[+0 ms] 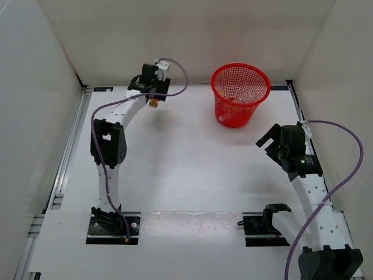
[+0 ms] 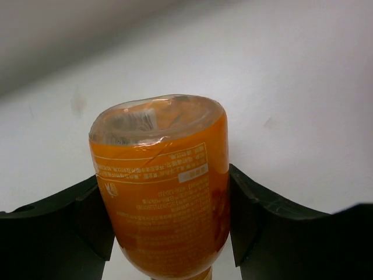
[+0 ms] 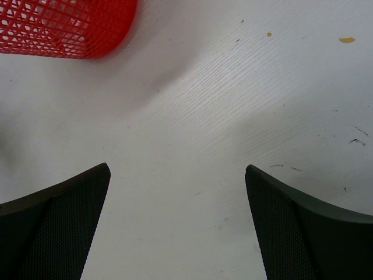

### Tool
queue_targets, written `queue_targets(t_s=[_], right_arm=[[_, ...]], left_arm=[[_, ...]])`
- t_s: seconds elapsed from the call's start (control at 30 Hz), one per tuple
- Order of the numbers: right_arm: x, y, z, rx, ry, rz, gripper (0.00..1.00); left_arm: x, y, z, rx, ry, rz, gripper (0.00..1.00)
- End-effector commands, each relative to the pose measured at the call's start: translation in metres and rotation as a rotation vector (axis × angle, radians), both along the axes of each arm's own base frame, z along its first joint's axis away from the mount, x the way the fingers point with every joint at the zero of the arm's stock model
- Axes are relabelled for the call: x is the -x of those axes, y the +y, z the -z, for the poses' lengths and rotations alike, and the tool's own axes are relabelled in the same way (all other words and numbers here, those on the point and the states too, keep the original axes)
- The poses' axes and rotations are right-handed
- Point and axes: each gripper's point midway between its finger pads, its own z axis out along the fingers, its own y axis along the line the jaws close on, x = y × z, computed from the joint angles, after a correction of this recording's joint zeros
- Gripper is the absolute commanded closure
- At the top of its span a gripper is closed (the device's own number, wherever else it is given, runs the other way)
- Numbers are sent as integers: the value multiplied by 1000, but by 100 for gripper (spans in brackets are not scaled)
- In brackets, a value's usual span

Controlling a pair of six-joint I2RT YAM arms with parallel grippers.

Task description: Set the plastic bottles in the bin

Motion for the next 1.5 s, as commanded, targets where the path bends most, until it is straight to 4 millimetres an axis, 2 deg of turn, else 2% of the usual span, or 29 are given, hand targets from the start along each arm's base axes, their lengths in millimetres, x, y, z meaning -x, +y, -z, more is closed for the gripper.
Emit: queue_targets(t_s=[0.0, 0.07, 0.1, 0.17, 0.2, 0.27, 0.3, 0.33, 0.37, 0.4, 0.43, 0.53, 0.63, 0.67, 0.7, 0.73, 0.77, 0.83, 0.87, 1.0, 1.17, 1.2, 1.27, 1.3, 1.33, 1.37, 1.4, 1.43, 1.47], right_arm=[[-3, -2, -13, 8, -48, 6, 0], [4, -3, -4, 10, -31, 6, 0], [8, -3, 1, 11, -19, 6, 0], [14, -1, 8, -9, -17, 10, 0], [16, -2, 10, -9, -18, 10, 0], [20, 0, 11, -16, -28, 3, 0], [22, -1, 11, -17, -28, 3, 0], [23, -1, 8, -18, -42, 3, 0], [25, -4, 8, 0, -40, 10, 0], [29, -7, 8, 18, -37, 9, 0], [29, -9, 8, 26, -38, 18, 0], [32, -18, 6, 79, -49, 24, 0], [30, -18, -3, 94, -68, 10, 0], [31, -20, -3, 107, -67, 11, 0], [30, -20, -1, 108, -58, 11, 0], [30, -21, -1, 115, -57, 5, 0], [30, -21, -1, 115, -57, 5, 0], [30, -18, 1, 108, -47, -5, 0], [30, -18, 1, 108, -47, -5, 0], [30, -14, 1, 95, -47, -21, 0], [31, -13, -2, 87, -65, -27, 0], [31, -13, -2, 87, -65, -27, 0], [32, -11, -4, 79, -75, -35, 0], [32, -8, -4, 78, -73, -62, 0], [32, -6, -2, 78, -63, -78, 0], [31, -4, 1, 76, -47, -96, 0], [31, -2, 3, 82, -36, -121, 0], [32, 1, 4, 79, -35, -141, 0], [34, 5, 8, 63, -9, -161, 0]], left_arm=[[-7, -89, -171, -20, -406, 255, 82], [-7, -138, -209, 15, -513, 362, 80], [-15, -160, -244, 51, -621, 388, 80], [-7, -199, -272, 88, -738, 488, 79], [3, -229, -275, 76, -789, 554, 78], [12, -254, -276, 91, -838, 588, 78], [15, -276, -256, 114, -863, 618, 78], [25, -280, -269, 140, -918, 630, 74], [30, -287, -267, 159, -952, 644, 71], [30, -295, -248, 172, -948, 651, 67], [37, -306, -256, 197, -990, 669, 65], [31, -326, -247, 238, -971, 686, 63], [44, -341, -240, 252, -955, 739, 54], [46, -342, -238, 252, -948, 753, 49], [49, -342, -236, 253, -941, 765, 33], [50, -343, -226, 240, -922, 781, 24], [53, -340, -232, 232, -932, 783, 17], [56, -341, -227, 208, -925, 782, 0], [56, -336, -236, 207, -938, 762, 0], [60, -338, -242, 213, -939, 716, 0], [68, -330, -284, 266, -992, 655, 0], [75, -321, -311, 305, -1024, 628, 0], [77, -306, -333, 318, -1047, 564, 0], [87, -290, -359, 339, -1076, 524, 0], [90, -279, -370, 339, -1086, 485, 0], [88, -262, -373, 304, -1073, 418, 0], [92, -234, -385, 283, -1066, 367, 0], [90, -216, -382, 249, -1031, 328, 0], [84, -191, -362, 182, -939, 259, 0]])
